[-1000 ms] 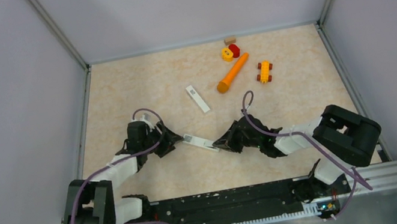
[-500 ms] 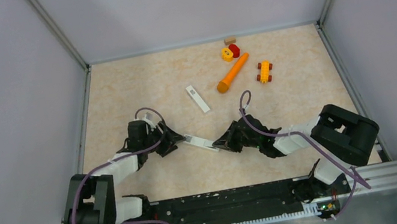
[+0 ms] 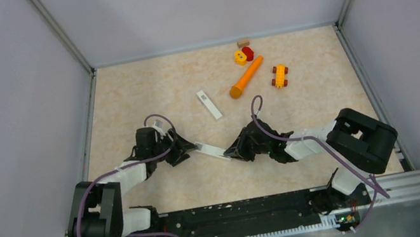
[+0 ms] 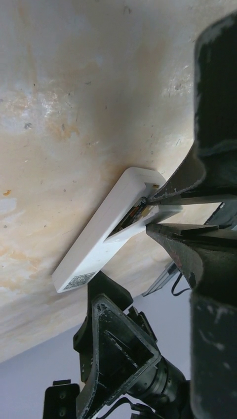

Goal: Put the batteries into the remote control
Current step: Load the battery cover into the remote control.

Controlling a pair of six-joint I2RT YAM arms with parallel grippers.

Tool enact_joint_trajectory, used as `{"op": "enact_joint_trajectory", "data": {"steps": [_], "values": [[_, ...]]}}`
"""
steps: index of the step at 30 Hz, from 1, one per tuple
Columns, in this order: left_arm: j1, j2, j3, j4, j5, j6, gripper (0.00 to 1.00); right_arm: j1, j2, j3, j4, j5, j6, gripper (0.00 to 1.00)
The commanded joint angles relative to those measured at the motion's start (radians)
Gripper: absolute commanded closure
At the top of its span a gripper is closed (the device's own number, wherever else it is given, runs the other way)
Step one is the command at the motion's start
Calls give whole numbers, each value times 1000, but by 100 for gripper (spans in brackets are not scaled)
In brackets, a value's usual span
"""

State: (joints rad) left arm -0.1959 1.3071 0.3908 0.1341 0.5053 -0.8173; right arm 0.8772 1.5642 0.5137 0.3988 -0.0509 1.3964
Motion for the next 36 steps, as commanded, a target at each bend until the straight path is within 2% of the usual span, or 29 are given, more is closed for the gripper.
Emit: {"op": "enact_joint_trajectory", "data": {"steps": [1, 10, 25, 28, 36], "values": [[5, 2, -6, -6, -13, 5, 39, 20, -9, 55, -146, 24, -5, 77], [13, 1, 3, -21, -21, 18, 39, 17, -50, 97, -244, 24, -24, 64], [26, -12, 25, -66, -68, 53, 38, 7, -110, 97, -305, 42, -38, 61], [28, -25, 39, -86, -88, 63, 38, 8, -110, 95, -318, 60, -45, 63], [29, -49, 83, -122, -141, 81, 38, 2, -86, 120, -322, 82, -83, 80]]}}
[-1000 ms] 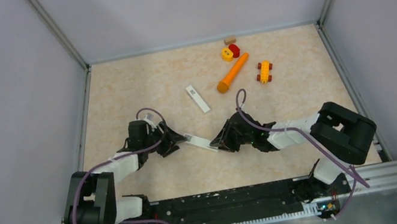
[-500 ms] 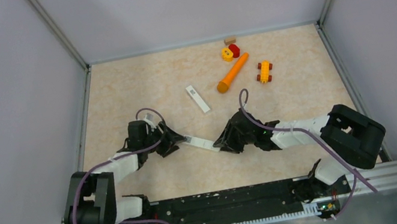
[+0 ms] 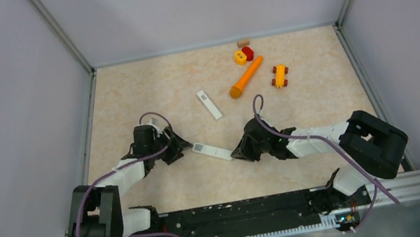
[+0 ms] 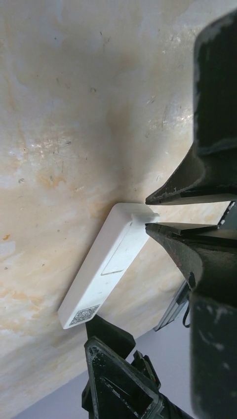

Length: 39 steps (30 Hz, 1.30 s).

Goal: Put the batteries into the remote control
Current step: Load the battery cover into the remote control.

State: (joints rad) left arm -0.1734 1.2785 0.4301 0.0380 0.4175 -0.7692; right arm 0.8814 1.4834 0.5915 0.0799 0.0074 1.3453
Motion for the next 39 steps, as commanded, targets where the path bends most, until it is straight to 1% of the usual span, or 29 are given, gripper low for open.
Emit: {"op": "enact_joint_trajectory", "data": {"steps": [1, 9, 14, 18, 22, 27, 30, 34, 39], "values": [[6, -18, 49, -25, -54, 33, 38, -3, -1, 46, -2, 22, -35, 82], [6, 0, 65, 24, -11, 28, 39, -7, 28, 63, 9, 7, -48, 90], [6, 18, 60, 36, 21, 37, 40, -7, 45, 78, 3, 2, -49, 91], [6, 33, 40, 54, 43, 33, 42, -7, 57, 88, -9, 2, -52, 91], [5, 65, 28, 79, 72, 28, 48, -7, 72, 95, -14, 1, -54, 91], [5, 119, 25, 119, 117, 11, 59, -7, 94, 108, -11, -4, -57, 93], [5, 140, 19, 126, 128, 8, 63, -7, 107, 116, 3, -4, -57, 94], [5, 155, -2, 153, 145, 0, 67, -7, 124, 132, 28, -17, -65, 95], [3, 181, -26, 202, 177, -27, 70, -6, 152, 136, 142, -60, -86, 97]]}}
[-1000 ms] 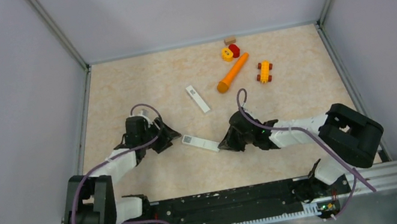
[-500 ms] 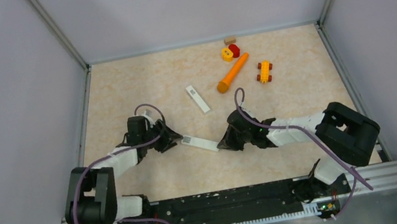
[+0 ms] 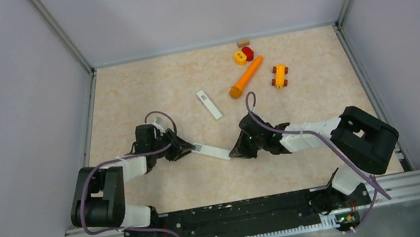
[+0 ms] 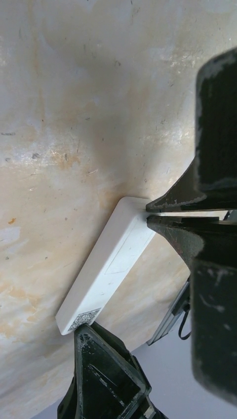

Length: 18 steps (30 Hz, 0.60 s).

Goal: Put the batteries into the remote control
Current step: Load the battery cover into the remote control.

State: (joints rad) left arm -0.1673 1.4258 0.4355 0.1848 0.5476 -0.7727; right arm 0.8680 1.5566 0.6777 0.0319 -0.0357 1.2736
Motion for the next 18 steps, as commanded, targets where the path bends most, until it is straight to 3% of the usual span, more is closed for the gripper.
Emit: {"op": "enact_joint_trajectory", "data": {"steps": [1, 6, 8, 14, 18], "values": [[-3, 33, -32, 62, 50, -29, 70, 8, 85, 52, 209, -26, -19, 97], [-2, -20, 20, 6, 8, -26, 67, 8, 60, 50, 187, -7, -36, 97], [-1, -56, 61, -68, -49, 0, 64, 8, 17, 42, 129, 27, -57, 91], [7, -146, 170, -230, -196, 13, 42, 5, -173, 15, -15, 141, -187, 61], [9, -224, 203, -299, -270, 28, 32, 5, -242, 26, -5, 151, -404, 37]]}}
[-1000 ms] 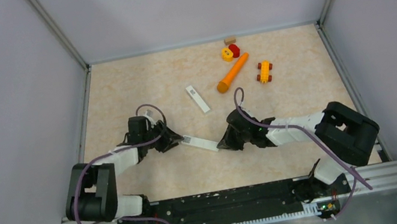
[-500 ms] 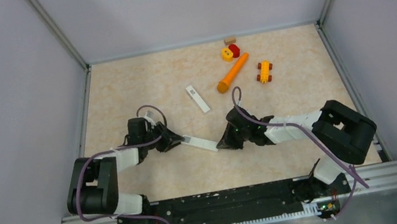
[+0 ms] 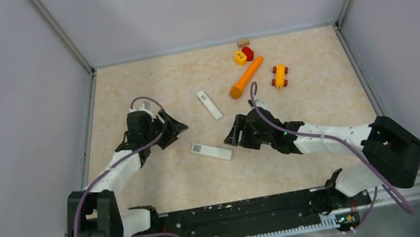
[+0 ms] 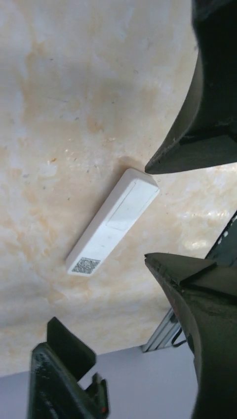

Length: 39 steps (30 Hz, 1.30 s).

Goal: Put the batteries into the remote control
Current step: Load the battery cover into the remote control, then move the remote control to the center of the board.

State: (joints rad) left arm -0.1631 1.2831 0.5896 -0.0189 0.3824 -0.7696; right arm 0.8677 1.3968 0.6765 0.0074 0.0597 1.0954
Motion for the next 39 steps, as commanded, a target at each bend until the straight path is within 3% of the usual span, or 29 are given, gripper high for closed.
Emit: {"op": "enact_joint_trajectory", "data": {"steps": [1, 3, 6, 7, 8, 14, 20, 23, 28, 32, 39], "values": [[6, -107, 51, -113, -128, 30, 29, 6, -86, 37, 34, 48, -331, 32], [9, -167, 56, -153, -165, 41, 21, 6, -69, 69, 49, 15, -495, 26], [13, -272, 72, -225, -243, 62, 2, 8, -1, 138, 31, -91, -702, 23], [13, -310, 78, -251, -271, 72, 1, 13, 26, 162, 13, -110, -753, 9], [13, -344, 86, -278, -304, 80, 1, 22, 58, 190, -2, -115, -794, 6], [16, -517, 125, -417, -484, 109, 1, 123, 251, 307, -95, -78, -1014, 7], [17, -582, 155, -465, -501, 131, 1, 167, 375, 397, -123, 9, -1073, 19], [17, -593, 163, -480, -496, 140, 1, 166, 406, 422, -109, 11, -1059, 31], [19, -604, 176, -507, -515, 159, 1, 166, 454, 450, -85, 33, -986, 69], [19, -606, 208, -563, -560, 177, 1, 164, 444, 420, 15, 127, -894, 76], [19, -637, 207, -589, -566, 191, 1, 149, 517, 522, 84, 191, -727, 77]]}}
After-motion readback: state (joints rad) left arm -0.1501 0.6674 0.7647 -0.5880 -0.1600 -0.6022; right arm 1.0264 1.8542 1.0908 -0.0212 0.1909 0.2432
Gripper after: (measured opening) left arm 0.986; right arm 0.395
